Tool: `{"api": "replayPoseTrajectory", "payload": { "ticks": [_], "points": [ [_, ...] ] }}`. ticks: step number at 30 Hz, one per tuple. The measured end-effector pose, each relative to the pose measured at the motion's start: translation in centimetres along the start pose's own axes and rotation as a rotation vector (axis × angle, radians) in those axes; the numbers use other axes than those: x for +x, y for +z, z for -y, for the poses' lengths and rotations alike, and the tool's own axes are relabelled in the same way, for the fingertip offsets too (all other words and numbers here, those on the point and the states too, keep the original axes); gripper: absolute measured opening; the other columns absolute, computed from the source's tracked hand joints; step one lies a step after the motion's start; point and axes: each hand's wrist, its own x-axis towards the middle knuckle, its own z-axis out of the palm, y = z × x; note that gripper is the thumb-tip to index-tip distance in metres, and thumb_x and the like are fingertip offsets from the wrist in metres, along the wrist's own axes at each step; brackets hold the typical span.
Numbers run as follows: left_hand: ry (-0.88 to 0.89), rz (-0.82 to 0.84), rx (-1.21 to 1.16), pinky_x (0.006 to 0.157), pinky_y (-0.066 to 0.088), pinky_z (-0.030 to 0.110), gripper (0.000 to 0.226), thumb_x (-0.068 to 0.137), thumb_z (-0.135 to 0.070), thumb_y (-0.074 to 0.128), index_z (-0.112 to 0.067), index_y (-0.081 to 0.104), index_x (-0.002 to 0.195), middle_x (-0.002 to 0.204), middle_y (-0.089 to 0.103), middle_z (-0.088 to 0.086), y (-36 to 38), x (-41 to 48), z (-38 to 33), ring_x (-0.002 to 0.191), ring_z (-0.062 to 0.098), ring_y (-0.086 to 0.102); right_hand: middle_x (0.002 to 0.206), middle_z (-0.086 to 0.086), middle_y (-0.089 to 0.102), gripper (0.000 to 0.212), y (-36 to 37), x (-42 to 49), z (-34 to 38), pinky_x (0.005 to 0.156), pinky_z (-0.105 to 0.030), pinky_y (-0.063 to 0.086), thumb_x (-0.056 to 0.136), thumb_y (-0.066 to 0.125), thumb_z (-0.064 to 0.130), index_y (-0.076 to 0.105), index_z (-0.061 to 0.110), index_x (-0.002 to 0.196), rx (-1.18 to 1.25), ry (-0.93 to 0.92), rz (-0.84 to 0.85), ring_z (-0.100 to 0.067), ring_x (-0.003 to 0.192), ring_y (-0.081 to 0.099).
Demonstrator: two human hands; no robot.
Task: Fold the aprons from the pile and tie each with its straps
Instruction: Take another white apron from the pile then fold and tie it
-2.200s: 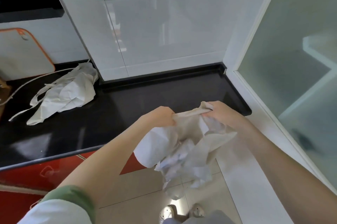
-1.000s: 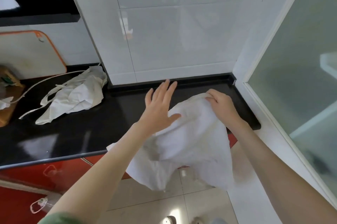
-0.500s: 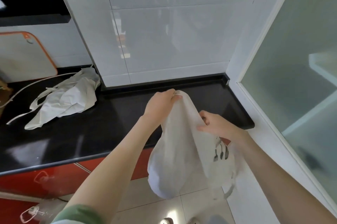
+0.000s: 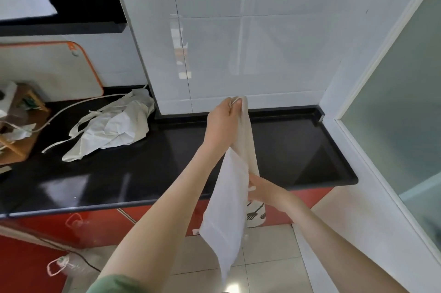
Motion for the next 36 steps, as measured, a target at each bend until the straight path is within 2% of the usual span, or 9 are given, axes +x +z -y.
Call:
{"api": "replayPoseTrajectory", "payload": {
  "ticks": [3,5,8,12,17,22,30,34,36],
  "points": [
    [0.003,-0.012,-0.003,0.056,0.034,0.014,0.030,0.102,-0.031,0.040,-0.012,0.053,0.083,0.071,0.049,-0.006,-0.7,0.1,0.2,0.064,0.007,0.043,0.099,-0.027,0.056,0.023,0.9,0.8,1.6,0.079,-0.036,0.052,0.093,0.044,0.008,0.053,-0.010,0.104,0.009,-0.017,-0.087,-0.037,0.090,0.058],
    [-0.025,-0.054,-0.042,0.065,0.039,0.016,0.027,0.102,-0.032,0.040,-0.018,0.056,0.086,0.075,0.051,-0.010,-1.6,0.3,0.4,0.072,0.007,0.047,0.070,-0.008,0.050,0.015,1.0,1.0,1.9,0.048,-0.022,0.040,0.092,0.043,0.007,0.049,0.010,0.079,0.083,0.011,-0.186,-0.017,0.051,0.046],
    [-0.137,-0.214,-0.180,0.082,0.044,0.026,0.023,0.102,-0.032,0.041,-0.021,0.060,0.111,0.091,0.057,-0.014,-3.2,0.7,0.6,0.087,0.006,0.053,0.062,-0.005,0.047,0.010,1.2,1.8,0.7,0.039,-0.023,0.028,0.092,0.050,0.012,0.049,0.008,0.083,0.340,0.025,-0.391,-0.015,0.037,0.035],
    [-0.170,-0.301,-0.206,0.064,0.039,0.022,0.018,0.102,-0.029,0.042,-0.023,0.054,0.089,0.079,0.052,-0.009,-4.3,1.3,1.4,0.072,0.004,0.048,0.060,-0.008,0.055,0.004,1.3,1.8,0.1,0.047,-0.026,0.041,0.087,0.051,0.005,0.053,0.008,0.090,0.152,-0.018,-0.211,-0.018,0.045,0.048],
    [-0.183,-0.348,-0.253,0.065,0.036,0.023,0.025,0.100,-0.025,0.044,-0.023,0.049,0.075,0.078,0.049,-0.006,-5.3,1.7,2.5,0.073,0.009,0.045,0.071,0.001,0.055,0.015,0.5,1.8,-1.5,0.050,-0.022,0.036,0.085,0.059,0.014,0.056,0.020,0.072,-0.019,0.064,-0.098,-0.007,0.052,0.049],
    [-0.198,-0.367,-0.261,0.070,0.040,0.023,0.028,0.101,-0.028,0.044,-0.030,0.047,0.073,0.079,0.051,-0.011,-5.9,1.6,2.8,0.071,0.001,0.046,0.073,-0.014,0.065,0.022,-1.2,1.5,-1.8,0.036,-0.027,0.039,0.097,0.049,0.023,0.062,0.006,0.092,0.078,0.062,-0.449,-0.020,0.043,0.061],
    [-0.221,-0.463,-0.167,0.091,0.045,0.036,0.024,0.101,-0.032,0.044,-0.017,0.062,0.104,0.084,0.056,-0.011,-7.1,1.3,5.0,0.094,0.018,0.054,0.066,-0.019,0.062,0.022,-4.6,-0.6,-0.8,0.053,-0.033,0.051,0.095,0.054,0.019,0.057,0.000,0.083,0.234,-0.031,-0.874,-0.006,0.036,0.049],
    [-0.134,-0.482,0.051,0.075,0.040,0.032,0.026,0.099,-0.034,0.048,-0.011,0.059,0.106,0.094,0.060,0.000,-9.8,0.5,7.4,0.091,0.019,0.054,0.080,-0.004,0.064,0.015,-7.4,-4.1,1.6,0.068,-0.018,0.047,0.088,0.058,0.004,0.058,0.019,0.085,0.392,-0.380,-1.205,-0.010,0.067,0.059],
    [-0.089,-0.306,0.268,0.062,0.036,0.033,0.024,0.099,-0.033,0.048,-0.010,0.051,0.093,0.081,0.057,0.003,-11.1,0.4,8.9,0.077,0.022,0.053,0.088,0.003,0.061,0.014,-8.5,-4.8,2.0,0.072,-0.014,0.042,0.089,0.057,0.003,0.059,0.017,0.090,0.190,-0.485,-1.158,-0.003,0.078,0.056]
  ]
}}
